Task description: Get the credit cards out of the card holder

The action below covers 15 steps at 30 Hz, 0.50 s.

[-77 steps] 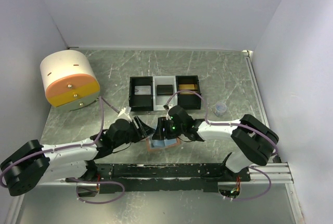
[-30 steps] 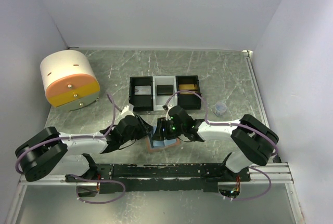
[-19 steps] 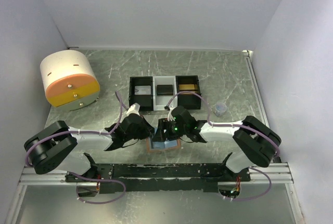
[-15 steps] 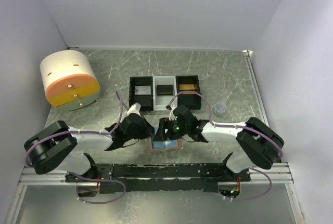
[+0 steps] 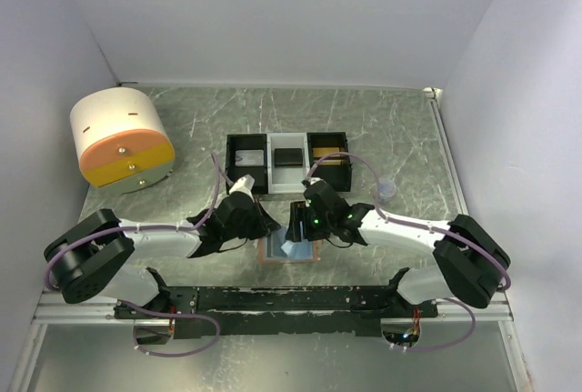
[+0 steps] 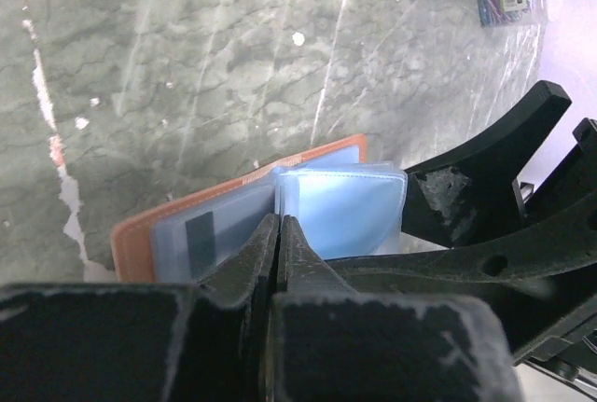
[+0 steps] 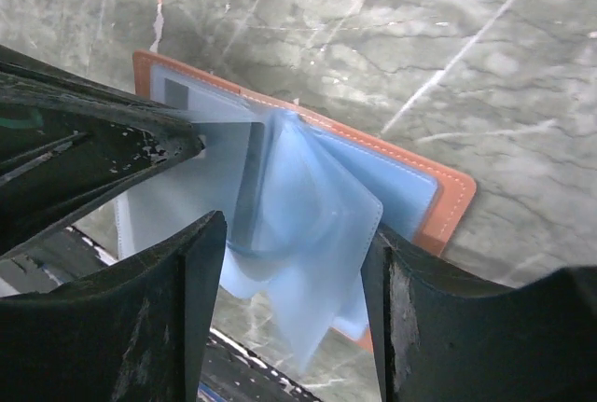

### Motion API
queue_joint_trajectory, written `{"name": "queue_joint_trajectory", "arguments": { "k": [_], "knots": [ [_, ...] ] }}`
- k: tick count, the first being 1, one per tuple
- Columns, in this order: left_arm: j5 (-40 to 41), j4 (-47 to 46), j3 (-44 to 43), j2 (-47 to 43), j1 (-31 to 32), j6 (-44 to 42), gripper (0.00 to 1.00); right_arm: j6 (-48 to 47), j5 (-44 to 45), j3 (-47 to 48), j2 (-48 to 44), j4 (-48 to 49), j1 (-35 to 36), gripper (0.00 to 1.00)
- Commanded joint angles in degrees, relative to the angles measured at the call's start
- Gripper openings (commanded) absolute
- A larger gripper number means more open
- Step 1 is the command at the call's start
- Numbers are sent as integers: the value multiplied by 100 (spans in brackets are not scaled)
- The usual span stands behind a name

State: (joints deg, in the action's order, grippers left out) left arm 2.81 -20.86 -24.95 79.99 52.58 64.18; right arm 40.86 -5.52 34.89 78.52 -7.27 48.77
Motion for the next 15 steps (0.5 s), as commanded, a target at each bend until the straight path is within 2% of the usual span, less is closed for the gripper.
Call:
{"name": "queue_joint_trajectory", "arguments": {
  "k": [1, 9, 15],
  "knots": [
    [-76, 399, -481, -43, 42, -175, 7, -135, 569, 46, -289, -587, -41, 58],
    [470, 1752, -1165, -73, 267, -363, 7, -66, 956, -156, -296, -905, -36, 53],
    [898, 2685, -1917, 416, 543, -508, 9, 20, 345, -500, -674, -268, -44, 42]
  ]
}}
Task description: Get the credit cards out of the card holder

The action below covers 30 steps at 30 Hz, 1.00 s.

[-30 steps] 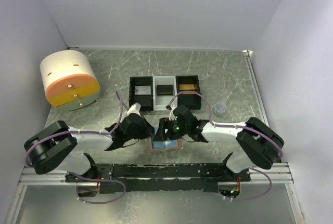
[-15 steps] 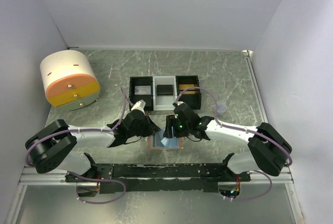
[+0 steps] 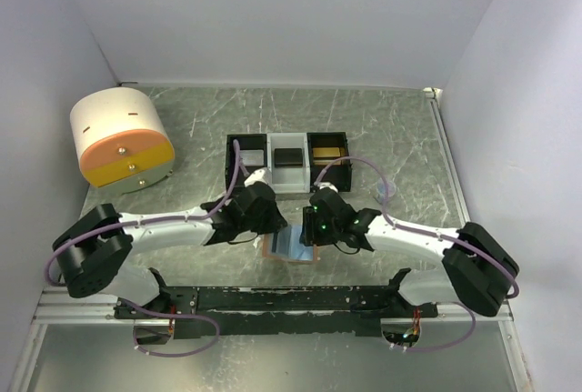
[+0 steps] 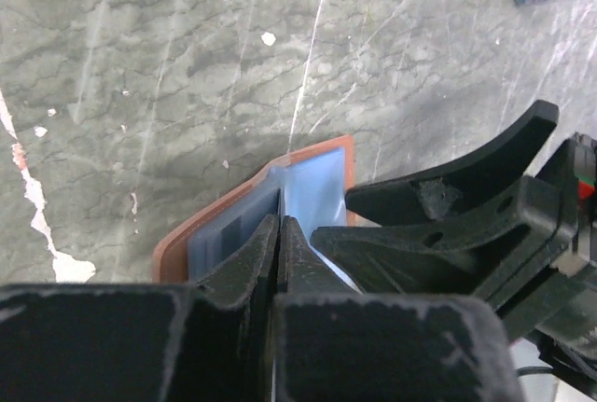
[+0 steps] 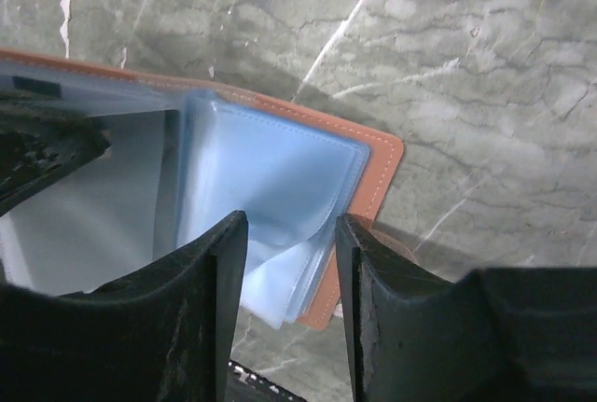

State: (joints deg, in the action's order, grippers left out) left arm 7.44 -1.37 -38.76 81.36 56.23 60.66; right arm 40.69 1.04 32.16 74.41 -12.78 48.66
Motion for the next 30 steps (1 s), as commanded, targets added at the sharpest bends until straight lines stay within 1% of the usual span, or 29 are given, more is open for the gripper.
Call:
{"name": "queue_joint_trajectory", "arguments": {
  "k": [1, 5, 8, 9, 12, 16, 19, 21, 22, 24, 26, 27, 30],
  "knots": [
    [548, 889, -660, 364, 247, -149, 11, 71, -412, -270, -330, 374, -28, 42],
    [733, 1208, -1053, 705, 424, -147, 19, 419, -554, -510, -607, 708, -72, 47],
    [697, 1233, -1247, 902, 516, -142, 29, 667, -549, -661, -748, 800, -117, 50],
    [666, 1209, -1281, 945, 543, -122, 33, 755, -400, -678, -820, 708, -126, 51],
    [496, 973, -1277, 1026, 607, -95, 48, 906, -26, -760, -1147, 461, -150, 55],
    [220, 560, -1151, 1066, 659, -50, 58, 1058, 638, -737, -1743, -179, -160, 56],
    [47, 257, -932, 1045, 661, 15, 59, 1227, 1245, -635, -2035, -845, -170, 56],
    [-85, 62, -781, 1012, 666, 37, 62, 1297, 1465, -591, -2248, -1130, -176, 56],
    [-148, -17, -713, 984, 664, 61, 62, 1317, 1477, -581, -2339, -1231, -175, 56],
    [-101, -114, -583, 819, 689, 101, 62, 1212, 1230, -634, -2498, -1068, -182, 55],
    [-5, -259, -404, 543, 716, 92, 63, 1195, 868, -699, -2605, -836, -182, 51],
    [43, -291, -325, 393, 714, 75, 64, 1201, 687, -730, -2660, -682, -172, 49],
    [295, -168, -167, -36, 714, 25, 70, 1265, -30, -957, -2825, -8, -172, 47]
  ]
}}
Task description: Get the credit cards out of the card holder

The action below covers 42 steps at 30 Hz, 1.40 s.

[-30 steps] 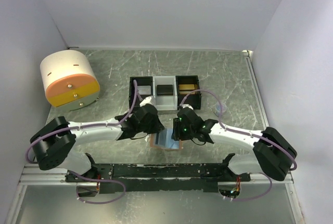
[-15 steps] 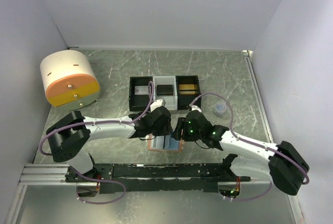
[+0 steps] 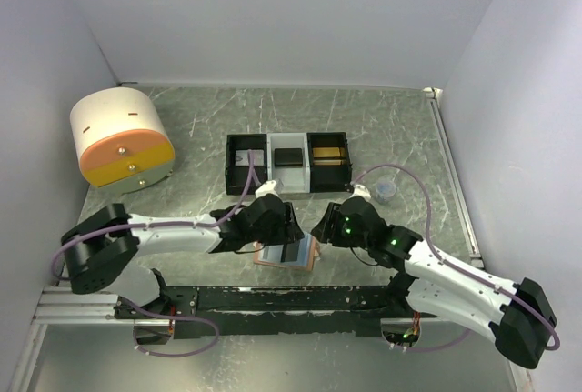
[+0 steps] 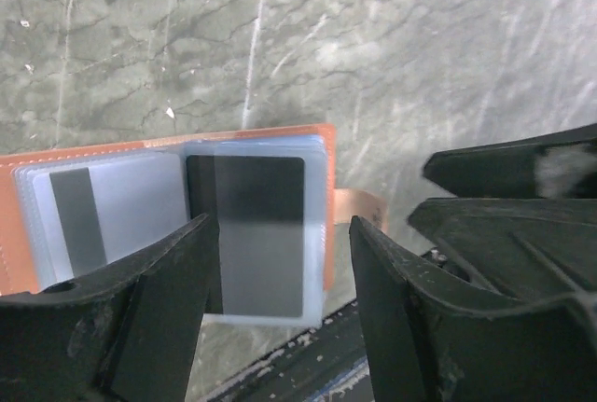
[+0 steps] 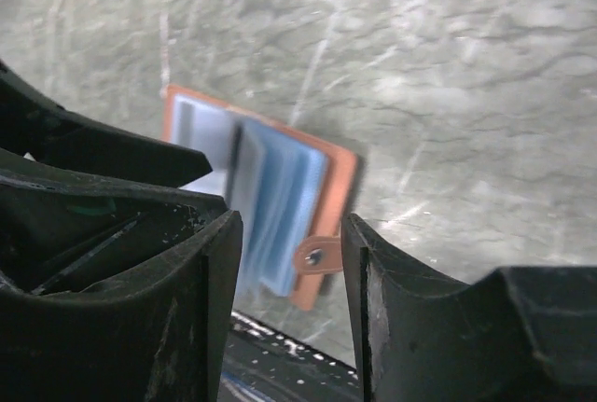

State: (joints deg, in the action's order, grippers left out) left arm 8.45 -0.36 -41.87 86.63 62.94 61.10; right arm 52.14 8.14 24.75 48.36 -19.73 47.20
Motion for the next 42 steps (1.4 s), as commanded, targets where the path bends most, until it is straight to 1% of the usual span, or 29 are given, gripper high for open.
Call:
{"name": "queue_joint_trajectory", "arguments": {
  "k": [1, 4, 9, 12, 13, 15, 17, 19, 22, 26, 30, 34, 42],
  "knots": [
    [227, -300, 200, -654, 39, -44, 71, 124, -926, -257, -253, 891, -26, 45],
    [253, -225, 240, -809, 28, -94, 72, 100, -1338, -269, -213, 1318, -24, 43],
    [296, -27, 270, -824, 26, 23, 65, 49, -1823, -256, 253, 1779, -18, 32],
    [388, -105, 569, -999, 27, 137, 60, 194, -2078, -398, 726, 2149, -26, 30],
    [371, -160, 665, -1044, 21, 140, 61, 188, -2145, -414, 902, 2231, -20, 29],
    [188, -297, 796, -1034, -30, 65, 61, 144, -2045, -370, 1196, 2174, -17, 26],
    [33, -333, 824, -944, -61, 17, 61, 152, -1732, -359, 1381, 1973, -24, 24],
    [-128, -672, 923, -860, -69, -38, 62, 127, -1358, -456, 1492, 1891, -28, 23],
    [-438, -1226, 1085, -674, -105, -89, 62, 96, -1180, -564, 1726, 1842, -69, 21],
    [-760, -1335, 979, -276, -133, -124, 60, 73, -765, -588, 1933, 1396, -64, 19],
    [-856, -1401, 957, -108, -133, -54, 56, 193, -818, -847, 1937, 1628, -69, 18],
    [-884, -1527, 1069, -250, -133, -38, 54, 427, -871, -1054, 1859, 1834, -64, 16],
    [-776, -1680, 1309, -534, -130, 89, 40, 351, -1063, -992, 1552, 1876, -70, 16]
  ]
}}
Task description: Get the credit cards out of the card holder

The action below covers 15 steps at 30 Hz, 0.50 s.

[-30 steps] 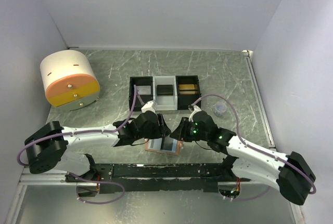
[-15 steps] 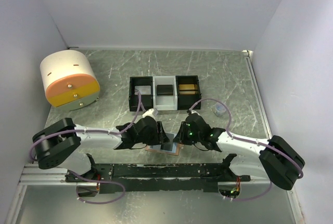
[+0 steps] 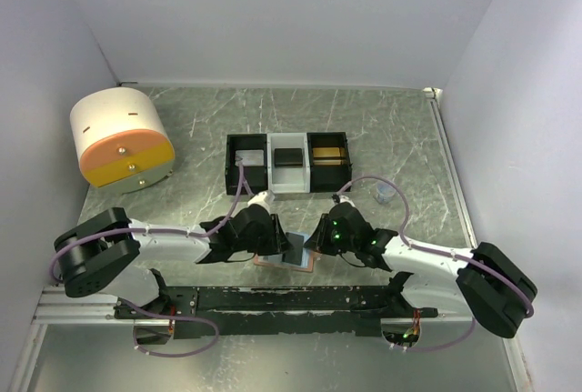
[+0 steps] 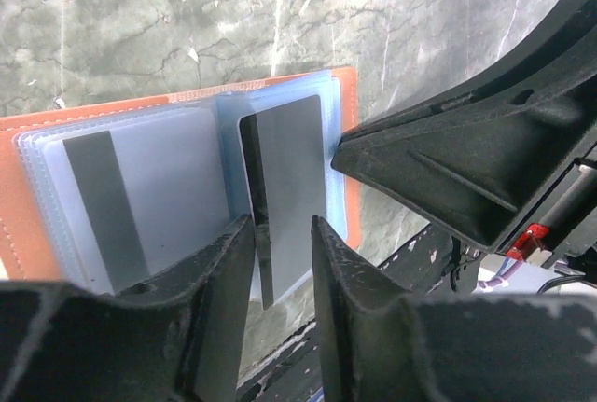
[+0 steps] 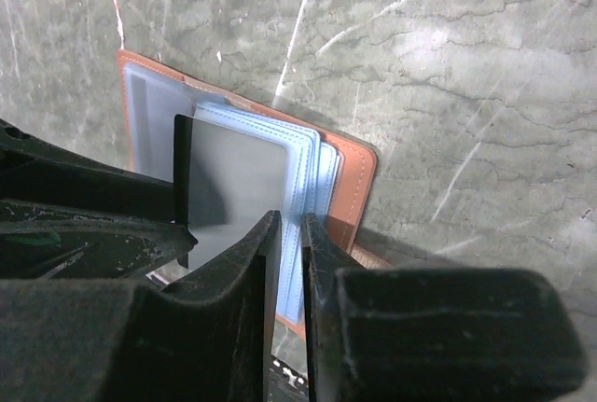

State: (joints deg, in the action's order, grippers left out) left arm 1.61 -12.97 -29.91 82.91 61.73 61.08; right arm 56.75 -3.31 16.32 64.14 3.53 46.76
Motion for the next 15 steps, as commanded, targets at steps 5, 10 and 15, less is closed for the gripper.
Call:
{"name": "queue_joint_trajectory", "arguments": {
  "k": [5, 10, 15],
  "knots": [
    [-188, -799, 269, -146, -12, 237, 31, -186, 89, 47, 37, -653, -26, 16],
    [-253, -700, 119, -28, -12, 201, 23, -418, -210, 182, -258, -573, -27, 17],
    [-249, -695, 117, -33, -12, 249, 19, -419, -746, 168, -458, -135, -20, 23]
  ]
}}
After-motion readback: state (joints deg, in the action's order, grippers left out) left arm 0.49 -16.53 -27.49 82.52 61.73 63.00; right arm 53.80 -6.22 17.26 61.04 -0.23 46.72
